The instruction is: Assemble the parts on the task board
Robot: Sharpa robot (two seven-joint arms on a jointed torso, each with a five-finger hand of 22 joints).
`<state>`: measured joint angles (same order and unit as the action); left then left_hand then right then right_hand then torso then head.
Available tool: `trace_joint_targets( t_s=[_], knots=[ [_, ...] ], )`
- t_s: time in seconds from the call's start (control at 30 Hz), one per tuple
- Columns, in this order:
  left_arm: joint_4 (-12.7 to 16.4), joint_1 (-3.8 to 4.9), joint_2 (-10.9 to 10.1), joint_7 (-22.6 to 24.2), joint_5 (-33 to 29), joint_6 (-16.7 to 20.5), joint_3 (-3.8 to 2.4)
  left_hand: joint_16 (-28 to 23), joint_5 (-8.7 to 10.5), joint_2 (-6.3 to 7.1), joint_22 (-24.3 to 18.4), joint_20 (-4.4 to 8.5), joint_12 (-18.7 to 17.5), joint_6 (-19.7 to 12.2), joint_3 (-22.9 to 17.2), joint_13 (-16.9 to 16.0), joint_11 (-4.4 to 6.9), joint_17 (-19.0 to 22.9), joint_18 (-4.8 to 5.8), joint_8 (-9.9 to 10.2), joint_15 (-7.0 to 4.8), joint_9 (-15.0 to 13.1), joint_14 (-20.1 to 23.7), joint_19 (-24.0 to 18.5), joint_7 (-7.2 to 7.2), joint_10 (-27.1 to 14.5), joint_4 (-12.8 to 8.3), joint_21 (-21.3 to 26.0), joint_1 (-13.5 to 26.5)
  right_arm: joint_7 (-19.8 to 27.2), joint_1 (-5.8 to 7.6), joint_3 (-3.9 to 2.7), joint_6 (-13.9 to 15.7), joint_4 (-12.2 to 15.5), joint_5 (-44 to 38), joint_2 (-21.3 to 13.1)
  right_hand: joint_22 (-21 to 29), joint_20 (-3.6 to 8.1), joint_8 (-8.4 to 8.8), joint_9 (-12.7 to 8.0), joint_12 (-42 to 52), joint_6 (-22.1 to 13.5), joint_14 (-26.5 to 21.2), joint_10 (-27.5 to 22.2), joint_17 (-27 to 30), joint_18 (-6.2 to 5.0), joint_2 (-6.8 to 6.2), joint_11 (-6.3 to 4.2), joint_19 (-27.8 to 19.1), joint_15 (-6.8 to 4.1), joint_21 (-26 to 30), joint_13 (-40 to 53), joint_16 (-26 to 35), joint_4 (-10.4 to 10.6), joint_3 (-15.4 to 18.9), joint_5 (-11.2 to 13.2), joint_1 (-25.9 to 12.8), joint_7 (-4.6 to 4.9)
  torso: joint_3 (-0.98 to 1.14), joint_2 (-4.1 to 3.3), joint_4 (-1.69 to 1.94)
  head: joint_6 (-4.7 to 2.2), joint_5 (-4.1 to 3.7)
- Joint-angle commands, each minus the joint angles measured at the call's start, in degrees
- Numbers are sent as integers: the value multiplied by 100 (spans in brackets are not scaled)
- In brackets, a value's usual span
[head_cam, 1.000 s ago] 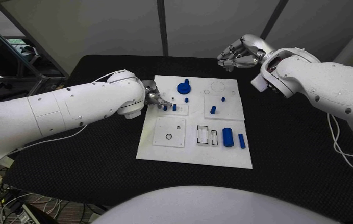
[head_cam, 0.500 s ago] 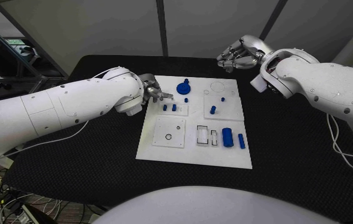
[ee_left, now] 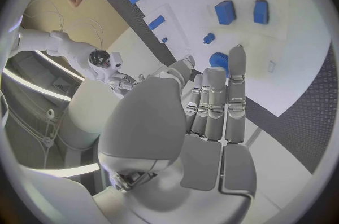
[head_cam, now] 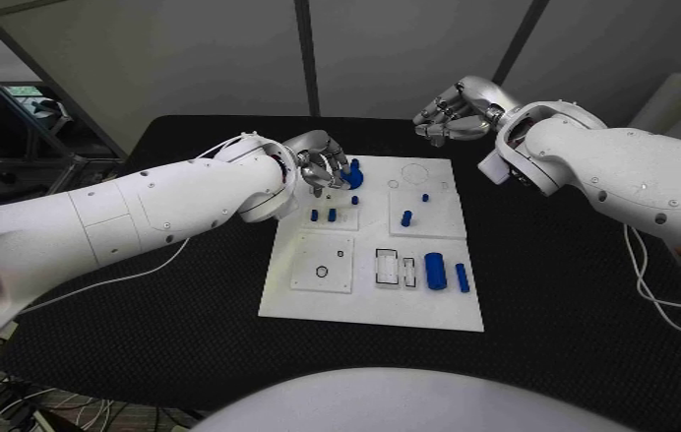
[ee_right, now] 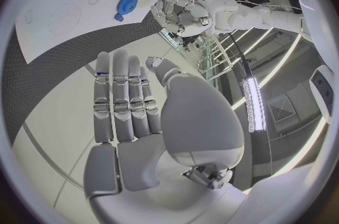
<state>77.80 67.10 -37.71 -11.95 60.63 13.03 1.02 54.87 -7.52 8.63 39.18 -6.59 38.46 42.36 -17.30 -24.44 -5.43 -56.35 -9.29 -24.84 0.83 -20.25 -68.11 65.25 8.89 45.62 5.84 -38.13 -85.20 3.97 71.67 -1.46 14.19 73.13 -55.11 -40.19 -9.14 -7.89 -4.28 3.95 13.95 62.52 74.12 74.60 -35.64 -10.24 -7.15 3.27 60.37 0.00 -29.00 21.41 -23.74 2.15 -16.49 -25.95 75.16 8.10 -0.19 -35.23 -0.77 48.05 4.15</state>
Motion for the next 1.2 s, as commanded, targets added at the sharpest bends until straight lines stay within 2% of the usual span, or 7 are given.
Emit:
trace_joint_targets(
  t_s=[0.03,0.1,0.13,0.23,0.37,0.87,1.2],
  knots=[
    [-157,10,142,817,996,-25,23,410,8,114,120,-4,-220,213,-173,281,7,-147,-93,154,-12,236,-237,135,-33,66,-26,-160,25,84,10,-2,120,30,-5,13,9,-17,6,-1,11,-38,-48,-56,14,-14,-57,9,-46,24,27,6,45,11,-28,-24,18,12,5,-8,-11,-14,-18],
    [-269,14,249,857,1243,-91,54,1226,-1,113,1057,23,-356,435,-354,488,45,-755,65,242,-42,381,-832,752,-60,243,-30,-1198,52,104,10,-2,164,45,-5,15,13,-20,9,-3,-3,-48,-73,-83,29,-12,-64,18,-61,32,37,2,61,9,-40,-26,29,21,0,-14,-3,-31,-46],
    [-280,14,259,859,1267,-100,58,1295,-2,114,1159,25,-378,462,-381,519,52,-805,86,259,-43,402,-876,808,-65,267,-30,-1306,59,106,10,-2,168,46,-5,15,14,-21,10,-3,-6,-49,-79,-89,33,-12,-65,20,-64,34,39,1,65,9,-42,-26,30,22,0,-15,-5,-33,-49],
    [-430,18,411,855,1580,-310,106,1768,7,217,1941,55,-615,671,-538,792,58,-1135,225,410,-60,565,-1205,1194,-125,407,-44,-2116,167,126,10,-2,208,60,-5,19,24,-32,15,-4,-50,-69,-144,-162,79,-9,-70,43,-101,58,63,-28,120,16,-71,-28,44,41,-5,-18,-1,-38,-78],
    [-615,21,586,793,1866,-649,155,2014,16,316,2412,82,-879,811,-600,1062,71,-1256,304,608,-64,718,-1428,1435,-176,519,-85,-2594,283,134,11,-2,223,79,-5,27,25,-34,15,-4,-57,-71,-152,-171,91,-9,-70,46,-108,61,67,-35,131,15,-79,-28,50,44,-4,-17,-5,-43,-89],
    [-1076,20,926,581,2197,-1090,192,2061,19,350,2463,118,-1169,980,-620,1336,84,-1159,304,800,-98,849,-1525,1506,-203,578,-191,-2633,357,123,11,-1,208,126,-5,25,26,-36,16,-5,-61,-78,-156,-175,103,-10,-66,49,-114,63,70,-42,140,12,-91,-28,64,47,-6,-22,-5,-33,-134],
    [-1196,18,970,556,2217,-1151,195,2095,11,245,2527,115,-1231,1105,-723,1421,78,-1147,319,840,-92,883,-1554,1549,-192,697,-274,-2684,293,109,11,-1,188,130,-5,28,26,-36,17,-5,-61,-79,-156,-175,105,-10,-67,49,-114,64,71,-42,141,12,-91,-28,63,48,-4,-17,7,-2,-170]
  ],
)
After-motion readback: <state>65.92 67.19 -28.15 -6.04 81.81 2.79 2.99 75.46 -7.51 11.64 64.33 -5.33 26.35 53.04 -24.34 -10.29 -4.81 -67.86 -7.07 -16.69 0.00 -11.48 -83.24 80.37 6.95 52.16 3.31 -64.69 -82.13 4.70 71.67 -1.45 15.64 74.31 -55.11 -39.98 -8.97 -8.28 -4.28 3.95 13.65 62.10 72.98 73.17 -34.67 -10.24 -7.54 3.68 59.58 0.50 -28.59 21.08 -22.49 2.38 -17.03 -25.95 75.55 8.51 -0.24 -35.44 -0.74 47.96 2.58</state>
